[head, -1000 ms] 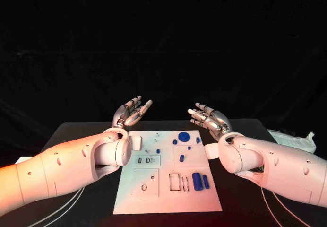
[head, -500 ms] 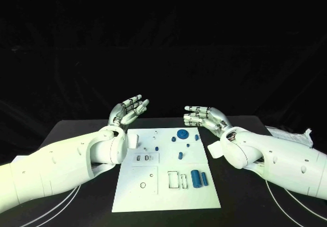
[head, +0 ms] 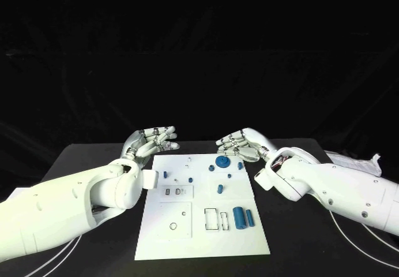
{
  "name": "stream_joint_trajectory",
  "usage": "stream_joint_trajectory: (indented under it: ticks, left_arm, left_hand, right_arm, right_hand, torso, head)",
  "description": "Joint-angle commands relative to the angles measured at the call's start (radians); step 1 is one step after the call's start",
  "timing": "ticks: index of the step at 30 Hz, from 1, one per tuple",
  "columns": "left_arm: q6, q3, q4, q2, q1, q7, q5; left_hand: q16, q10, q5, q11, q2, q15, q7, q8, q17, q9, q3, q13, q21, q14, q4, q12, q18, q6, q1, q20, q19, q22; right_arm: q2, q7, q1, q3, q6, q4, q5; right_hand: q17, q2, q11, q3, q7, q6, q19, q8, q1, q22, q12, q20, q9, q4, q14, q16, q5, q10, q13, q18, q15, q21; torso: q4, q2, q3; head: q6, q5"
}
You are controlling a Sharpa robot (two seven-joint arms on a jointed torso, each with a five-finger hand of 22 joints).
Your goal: Assemble the parts on the task board
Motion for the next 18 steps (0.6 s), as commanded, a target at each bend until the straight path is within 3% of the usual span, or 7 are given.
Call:
stream_joint_trajectory:
  ticks: [1, 6, 8, 10, 18]
  left_arm:
    - [0.128, 0.002, 0.037, -0.020, 0.001, -0.039, -0.016]
    - [0.153, 0.005, 0.082, -0.045, 0.002, -0.063, -0.031]
    - [0.146, 0.007, 0.099, -0.051, 0.003, -0.074, -0.033]
    - [0.138, 0.007, 0.109, -0.055, 0.003, -0.079, -0.032]
    - [0.112, 0.009, 0.141, -0.065, 0.005, -0.092, -0.023]
  left_hand:
    - [-0.016, 0.008, -0.004, 0.000, -0.015, 0.002, 0.000, 0.002, 0.007, -0.001, -0.001, -0.002, -0.007, -0.003, -0.022, -0.008, 0.012, 0.012, 0.022, 0.000, 0.003, -0.007]
    - [-0.039, 0.020, -0.004, 0.000, -0.027, 0.006, -0.002, -0.002, 0.015, -0.003, -0.009, -0.001, -0.018, -0.021, -0.046, -0.019, 0.012, 0.022, 0.030, 0.003, 0.000, -0.015]
    - [-0.015, 0.033, -0.004, -0.009, -0.028, -0.010, -0.008, -0.006, 0.038, -0.003, -0.017, -0.001, 0.019, 0.026, -0.056, -0.025, 0.012, 0.030, 0.023, -0.012, 0.066, 0.001]
    - [-0.005, 0.040, -0.004, -0.012, -0.027, -0.015, -0.011, -0.010, 0.053, -0.004, -0.022, -0.001, 0.044, 0.038, -0.061, -0.031, 0.013, 0.034, 0.016, -0.022, 0.104, 0.012]
    - [-0.006, 0.039, -0.004, -0.011, -0.025, -0.015, -0.010, -0.016, 0.064, -0.004, -0.026, -0.002, 0.057, 0.027, -0.067, -0.041, 0.010, 0.036, 0.010, -0.026, 0.117, 0.019]
  right_arm:
    - [0.005, -0.116, 0.011, 0.001, 0.031, -0.010, -0.324]
    - [0.018, -0.186, 0.032, 0.002, 0.059, -0.040, -0.542]
    - [0.025, -0.219, 0.044, 0.002, 0.073, -0.052, -0.634]
    - [0.030, -0.240, 0.052, 0.002, 0.088, -0.058, -0.683]
    - [0.048, -0.300, 0.086, 0.002, 0.171, -0.073, -0.787]
  right_hand:
    - [0.002, -0.017, -0.036, 0.027, -0.024, 0.088, 0.139, 0.004, -0.003, 0.016, -0.014, -0.050, 0.004, -0.033, 0.120, 0.004, -0.017, 0.115, 0.004, 0.016, -0.042, 0.062]
    - [0.007, -0.025, -0.056, 0.038, -0.038, 0.109, 0.224, 0.002, -0.006, 0.040, -0.013, -0.085, 0.004, -0.032, 0.209, 0.024, -0.056, 0.164, 0.008, 0.016, -0.072, 0.119]
    - [0.036, -0.035, -0.070, 0.040, -0.046, 0.114, 0.270, 0.000, -0.006, 0.055, -0.015, -0.110, 0.004, -0.029, 0.335, 0.083, -0.070, 0.179, 0.008, 0.017, -0.101, 0.154]
    - [0.065, -0.045, -0.080, 0.040, -0.055, 0.123, 0.313, 0.000, -0.010, 0.070, -0.017, -0.133, 0.004, -0.024, 0.405, 0.121, -0.080, 0.190, 0.007, 0.015, -0.120, 0.186]
    - [0.170, -0.069, -0.079, 0.065, -0.064, 0.115, 0.368, -0.004, -0.012, 0.113, -0.020, -0.162, 0.002, -0.006, 0.435, 0.247, -0.082, 0.148, 0.001, 0.011, -0.131, 0.266]
  torso:
    - [0.0095, 0.028, -0.0047]
    - [0.0228, 0.043, -0.0110]
    - [0.0298, 0.052, -0.0127]
    - [0.0344, 0.060, -0.0133]
    - [0.0519, 0.085, -0.0210]
  head:
    - [0.007, -0.011]
    - [0.015, -0.026]
    - [0.018, -0.029]
    - [0.020, -0.030]
    - [0.027, -0.051]
